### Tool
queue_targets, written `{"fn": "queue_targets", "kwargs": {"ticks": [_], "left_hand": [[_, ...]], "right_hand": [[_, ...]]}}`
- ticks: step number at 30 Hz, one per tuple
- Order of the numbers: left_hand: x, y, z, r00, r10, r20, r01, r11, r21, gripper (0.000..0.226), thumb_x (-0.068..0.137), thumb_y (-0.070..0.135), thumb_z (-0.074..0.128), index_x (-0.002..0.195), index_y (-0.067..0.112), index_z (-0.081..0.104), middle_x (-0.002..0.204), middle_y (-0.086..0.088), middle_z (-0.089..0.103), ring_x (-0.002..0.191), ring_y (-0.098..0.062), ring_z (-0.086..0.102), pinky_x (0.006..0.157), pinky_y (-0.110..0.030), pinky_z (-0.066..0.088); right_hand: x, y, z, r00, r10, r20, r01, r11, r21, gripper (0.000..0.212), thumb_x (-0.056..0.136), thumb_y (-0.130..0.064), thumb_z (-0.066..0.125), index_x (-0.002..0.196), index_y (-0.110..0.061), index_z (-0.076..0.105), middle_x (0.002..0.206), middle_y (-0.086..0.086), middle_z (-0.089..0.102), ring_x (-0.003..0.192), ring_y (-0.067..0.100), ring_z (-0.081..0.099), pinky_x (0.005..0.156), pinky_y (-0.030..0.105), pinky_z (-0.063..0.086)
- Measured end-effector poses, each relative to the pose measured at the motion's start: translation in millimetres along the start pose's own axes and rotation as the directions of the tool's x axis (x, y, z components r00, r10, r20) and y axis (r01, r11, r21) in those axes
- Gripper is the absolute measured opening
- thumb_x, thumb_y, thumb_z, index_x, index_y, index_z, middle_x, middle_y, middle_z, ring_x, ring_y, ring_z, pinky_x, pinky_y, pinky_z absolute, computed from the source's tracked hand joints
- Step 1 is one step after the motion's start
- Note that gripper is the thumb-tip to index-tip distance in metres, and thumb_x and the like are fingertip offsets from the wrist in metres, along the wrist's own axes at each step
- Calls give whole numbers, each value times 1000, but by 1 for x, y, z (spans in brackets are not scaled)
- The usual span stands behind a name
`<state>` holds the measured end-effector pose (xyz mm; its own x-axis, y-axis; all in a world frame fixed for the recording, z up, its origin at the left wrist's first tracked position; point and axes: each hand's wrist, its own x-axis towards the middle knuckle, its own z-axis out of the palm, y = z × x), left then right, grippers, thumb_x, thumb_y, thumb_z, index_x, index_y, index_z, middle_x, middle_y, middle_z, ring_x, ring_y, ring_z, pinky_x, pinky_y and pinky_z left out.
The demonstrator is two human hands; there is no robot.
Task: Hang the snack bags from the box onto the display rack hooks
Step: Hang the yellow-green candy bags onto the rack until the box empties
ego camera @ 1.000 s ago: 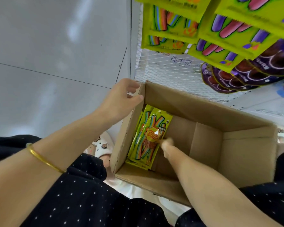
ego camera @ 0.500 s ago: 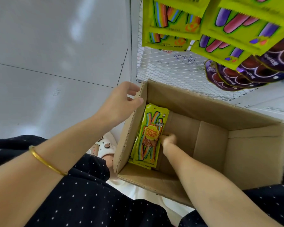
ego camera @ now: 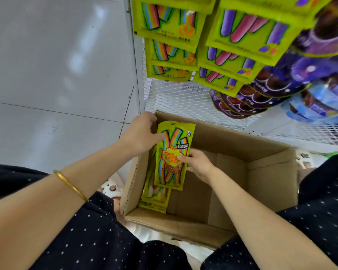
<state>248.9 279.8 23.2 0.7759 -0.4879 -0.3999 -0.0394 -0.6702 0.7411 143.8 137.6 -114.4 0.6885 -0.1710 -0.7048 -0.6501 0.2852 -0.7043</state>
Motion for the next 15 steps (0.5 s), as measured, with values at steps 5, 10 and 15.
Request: {"fn": "queue_targets", "kwargs": {"ticks": [5, 10, 15], "left_hand": [[-18, 23, 4, 999, 47, -14, -48, 991, -125, 28, 82, 25, 67, 100, 7, 58, 95, -14, 66, 88, -26, 63, 84, -42, 52], [-52, 65, -21, 991, 119, -69, -135, 934, -331, 49, 79, 34, 69, 101, -7, 56, 91, -11, 55, 81, -32, 55, 84, -60, 49], [-94, 130, -70, 960, 230, -157, -273, 892, -360, 26, 89, 17, 61, 103, -5, 60, 96, -20, 67, 75, -20, 65, 70, -36, 59]], "right_hand": [[-64, -57, -16, 963, -258, 79, 263, 963, -62, 18, 86, -8, 61, 104, -9, 64, 105, 9, 69, 94, 18, 65, 91, 37, 51], [-140, -113, -6, 637, -759, -134, 733, 650, -199, 39, 86, -6, 64, 111, -32, 47, 114, -8, 57, 97, -2, 60, 84, 24, 53], [-209, -178, 18, 149, -984, -97, 844, 178, -506, 37, 80, -12, 65, 96, -37, 42, 100, -32, 43, 93, 5, 47, 87, 16, 39]]}}
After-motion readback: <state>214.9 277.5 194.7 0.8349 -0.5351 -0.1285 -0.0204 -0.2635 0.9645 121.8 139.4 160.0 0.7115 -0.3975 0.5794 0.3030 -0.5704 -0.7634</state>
